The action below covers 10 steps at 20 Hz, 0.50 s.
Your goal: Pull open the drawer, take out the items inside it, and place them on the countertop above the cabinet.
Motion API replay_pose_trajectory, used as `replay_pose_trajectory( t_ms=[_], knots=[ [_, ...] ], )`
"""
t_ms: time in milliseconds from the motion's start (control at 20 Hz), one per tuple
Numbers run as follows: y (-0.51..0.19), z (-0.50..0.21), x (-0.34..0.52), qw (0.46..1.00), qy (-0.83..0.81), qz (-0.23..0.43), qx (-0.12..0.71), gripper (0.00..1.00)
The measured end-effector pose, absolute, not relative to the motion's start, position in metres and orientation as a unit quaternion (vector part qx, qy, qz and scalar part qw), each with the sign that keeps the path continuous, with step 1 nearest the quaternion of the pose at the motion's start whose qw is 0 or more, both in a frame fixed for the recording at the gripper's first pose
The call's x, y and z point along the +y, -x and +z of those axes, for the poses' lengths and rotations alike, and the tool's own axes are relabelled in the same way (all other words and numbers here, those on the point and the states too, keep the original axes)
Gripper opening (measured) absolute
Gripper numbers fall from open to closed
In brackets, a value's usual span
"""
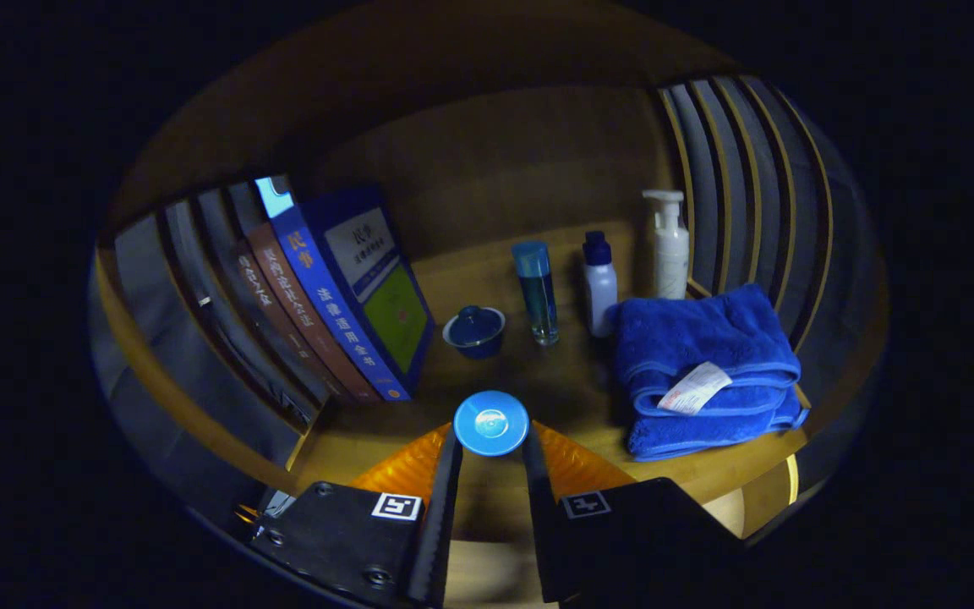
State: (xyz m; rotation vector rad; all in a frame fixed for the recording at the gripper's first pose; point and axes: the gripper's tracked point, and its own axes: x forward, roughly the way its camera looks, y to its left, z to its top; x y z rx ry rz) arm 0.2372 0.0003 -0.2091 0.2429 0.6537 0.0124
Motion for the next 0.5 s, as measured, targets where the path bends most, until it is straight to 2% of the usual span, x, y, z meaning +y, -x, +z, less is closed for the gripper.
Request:
replay_pose_trajectory(
  t_ms=[500],
  knots=[
    [-0.224, -0.276, -0.003, 0.911, -0.099, -0.02, 0.399, 0.46]
  ],
)
